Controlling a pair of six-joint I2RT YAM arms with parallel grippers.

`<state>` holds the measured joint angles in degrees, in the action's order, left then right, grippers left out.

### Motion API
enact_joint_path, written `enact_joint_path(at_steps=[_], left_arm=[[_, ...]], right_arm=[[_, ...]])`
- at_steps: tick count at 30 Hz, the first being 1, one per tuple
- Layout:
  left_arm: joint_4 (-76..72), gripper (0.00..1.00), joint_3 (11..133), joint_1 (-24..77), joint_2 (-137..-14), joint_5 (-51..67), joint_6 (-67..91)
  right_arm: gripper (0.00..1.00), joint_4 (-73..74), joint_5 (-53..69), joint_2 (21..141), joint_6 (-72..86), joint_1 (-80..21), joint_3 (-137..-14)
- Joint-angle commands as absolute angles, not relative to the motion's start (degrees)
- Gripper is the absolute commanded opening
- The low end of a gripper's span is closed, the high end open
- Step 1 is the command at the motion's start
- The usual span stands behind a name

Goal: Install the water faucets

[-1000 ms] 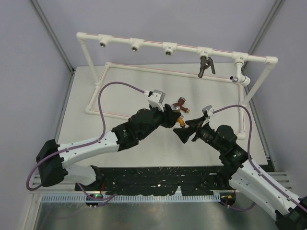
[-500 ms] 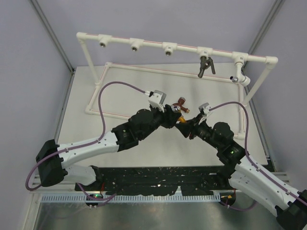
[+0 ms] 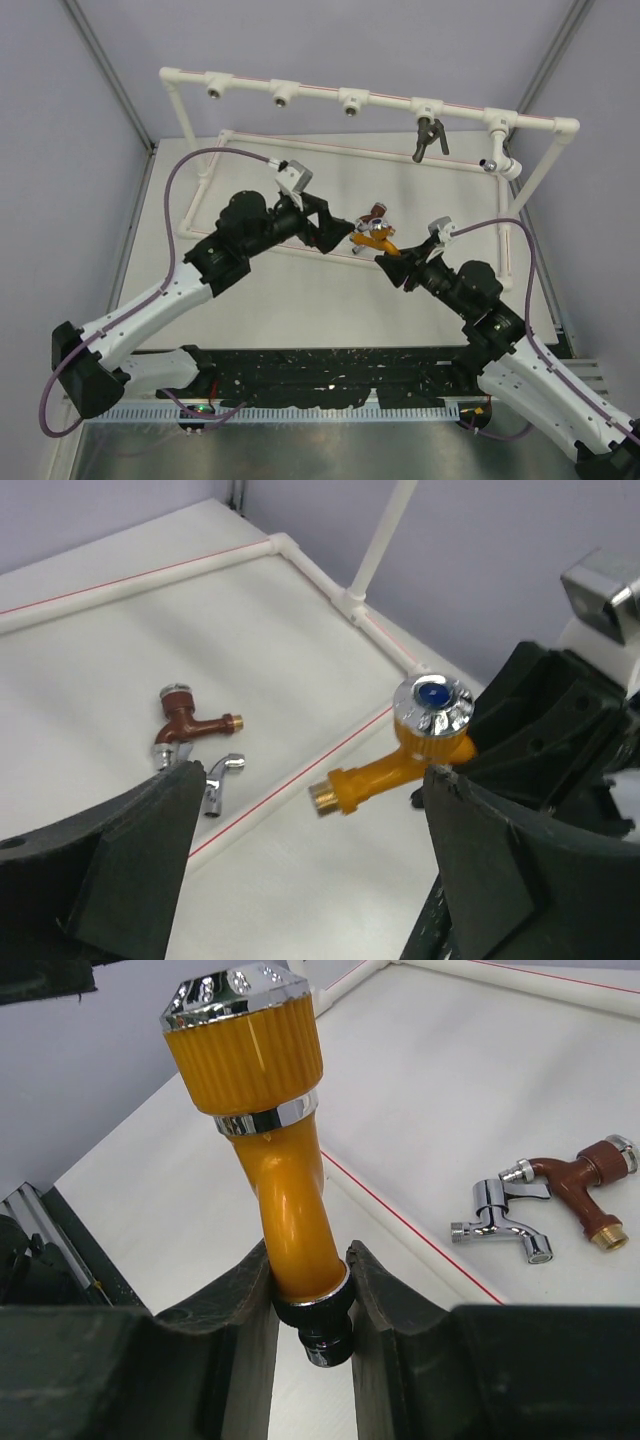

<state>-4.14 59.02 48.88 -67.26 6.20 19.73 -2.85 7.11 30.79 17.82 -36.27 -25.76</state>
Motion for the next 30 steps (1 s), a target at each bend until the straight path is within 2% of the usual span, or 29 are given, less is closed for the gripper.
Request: enact_joint_path(at_steps=[1,3,8,13,19,30], left_arm=[[4.0,0.96,62.7,42.4,-63.5,29.8,9.7],[6.8,1.0,62.8,42.2,-63.1,33.6,3.2],[9.9,1.0,62.5,42.2,-63.8,40.7,-11.0],[3.9,0.99,60.6,42.2,-64.9,45.5,-17.3],[0.9,0.94,62.0,42.3,-69.3,55.4,-16.4],[0.4,0.82,64.3,43.8,-75.8,57.7,-9.5]], right_arm=[[0.05,-2.7,6.9,27.2,15.2,-36.4,-28.7],[0.05,-2.0,8.8,26.4,13.8,-36.3,-29.5],[0.05,-2.0,13.9,25.1,12.1,-36.2,-30.7],[0.05,-3.8,19.0,25.8,11.4,-36.4,-31.2],[0.05,-5.7,20.7,24.6,13.1,-36.3,-29.5],[0.05,-6.9,21.1,23.8,13.7,-36.3,-28.7]])
